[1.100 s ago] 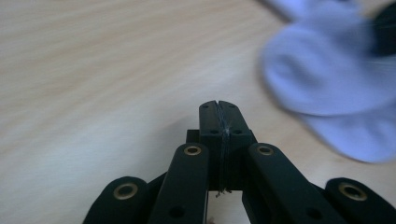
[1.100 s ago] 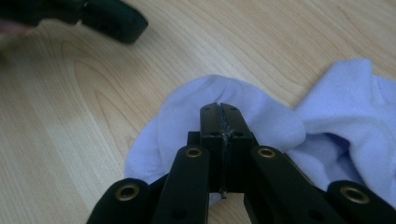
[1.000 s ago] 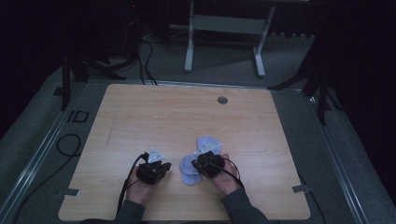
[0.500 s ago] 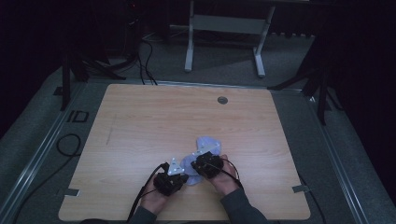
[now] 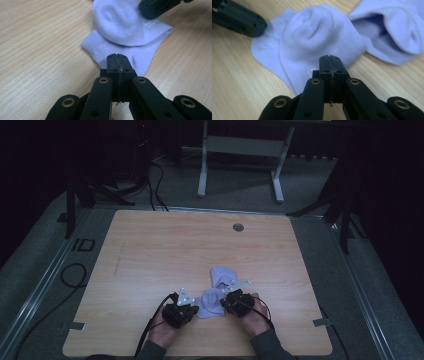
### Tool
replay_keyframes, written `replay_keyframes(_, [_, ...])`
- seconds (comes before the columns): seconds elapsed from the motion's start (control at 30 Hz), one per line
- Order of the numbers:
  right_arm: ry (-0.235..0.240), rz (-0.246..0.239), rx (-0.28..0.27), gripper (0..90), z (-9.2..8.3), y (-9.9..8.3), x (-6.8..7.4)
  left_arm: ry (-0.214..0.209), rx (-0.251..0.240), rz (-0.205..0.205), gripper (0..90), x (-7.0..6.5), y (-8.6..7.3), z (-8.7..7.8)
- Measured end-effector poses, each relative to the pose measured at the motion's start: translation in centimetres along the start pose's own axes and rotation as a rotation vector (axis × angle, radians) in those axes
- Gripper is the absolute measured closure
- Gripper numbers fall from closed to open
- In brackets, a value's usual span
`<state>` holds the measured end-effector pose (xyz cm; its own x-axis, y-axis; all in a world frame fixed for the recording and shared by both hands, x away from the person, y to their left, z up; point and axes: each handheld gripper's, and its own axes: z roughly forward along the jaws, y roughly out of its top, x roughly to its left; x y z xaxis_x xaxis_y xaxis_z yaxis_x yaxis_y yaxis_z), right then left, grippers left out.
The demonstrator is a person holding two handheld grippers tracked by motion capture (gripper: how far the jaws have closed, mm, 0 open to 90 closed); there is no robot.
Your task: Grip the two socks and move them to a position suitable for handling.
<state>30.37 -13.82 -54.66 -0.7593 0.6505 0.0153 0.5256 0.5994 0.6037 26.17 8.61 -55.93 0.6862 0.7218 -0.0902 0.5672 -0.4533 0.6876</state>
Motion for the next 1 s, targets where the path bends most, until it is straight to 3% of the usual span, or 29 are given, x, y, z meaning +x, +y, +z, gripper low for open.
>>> replay_keyframes(0.23, [-0.036,0.002,0.011,89.2,-0.3,0.0,-0.1,0.005,-0.004,-0.001,90.0,0.0,0.0,0.0])
replay_keyframes(0.33, [-0.017,0.005,-0.03,88.0,-0.6,0.7,0.2,0.004,-0.007,-0.002,90.0,0.0,-0.1,0.0])
replay_keyframes(0.5, [0.01,-0.041,-0.066,85.4,-0.7,2.9,1.5,0.001,-0.012,-0.008,90.0,0.0,-0.1,0.0])
replay_keyframes(0.77, [0.039,-0.087,-0.053,79.8,1.5,5.2,3.3,0.003,-0.013,-0.003,90.0,-0.1,-0.1,0.0])
replay_keyframes(1.0, [0.068,-0.032,-0.005,71.4,3.6,5.4,2.9,0.005,-0.013,-0.002,90.0,-0.1,-0.1,0.0])
